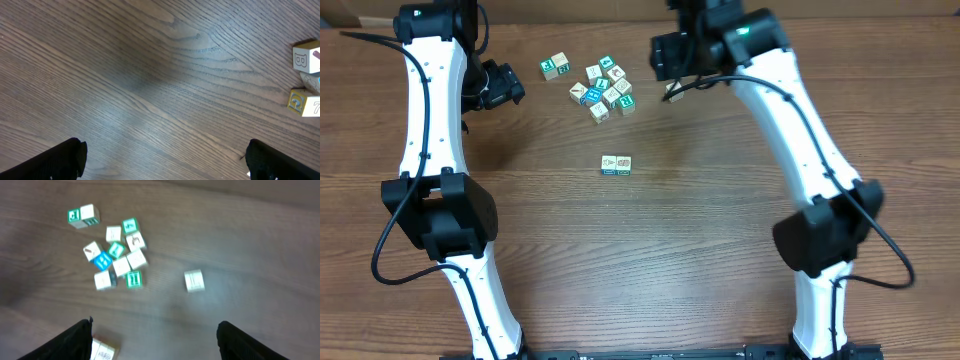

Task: Form a horizontal line
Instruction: 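Lower the right gripper over the front blocks of the cluster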

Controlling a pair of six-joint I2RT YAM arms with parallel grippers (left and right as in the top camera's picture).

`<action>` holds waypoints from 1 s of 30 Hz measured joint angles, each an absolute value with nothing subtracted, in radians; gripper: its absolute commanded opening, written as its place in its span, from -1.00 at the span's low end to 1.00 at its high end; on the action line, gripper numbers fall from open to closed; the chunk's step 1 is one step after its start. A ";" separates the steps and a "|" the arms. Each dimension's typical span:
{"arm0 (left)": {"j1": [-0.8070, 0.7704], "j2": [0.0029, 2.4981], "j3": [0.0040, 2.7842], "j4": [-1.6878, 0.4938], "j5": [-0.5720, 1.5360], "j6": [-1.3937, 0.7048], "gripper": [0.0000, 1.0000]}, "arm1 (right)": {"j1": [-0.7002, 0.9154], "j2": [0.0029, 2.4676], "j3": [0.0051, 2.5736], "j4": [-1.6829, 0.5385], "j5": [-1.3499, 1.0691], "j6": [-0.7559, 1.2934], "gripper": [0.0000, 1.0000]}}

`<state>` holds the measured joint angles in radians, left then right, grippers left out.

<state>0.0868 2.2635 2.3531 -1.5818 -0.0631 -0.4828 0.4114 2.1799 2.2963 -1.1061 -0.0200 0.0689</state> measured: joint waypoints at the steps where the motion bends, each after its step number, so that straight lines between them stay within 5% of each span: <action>1: 0.087 2.263 2.353 -1.582 -0.063 -0.483 0.99 | 0.424 2.197 2.296 -1.085 -0.010 0.055 0.56; 30: 0.086 2.263 2.353 -1.582 -0.063 -0.483 0.99 | 0.518 2.569 2.296 -0.875 -0.001 -0.027 0.04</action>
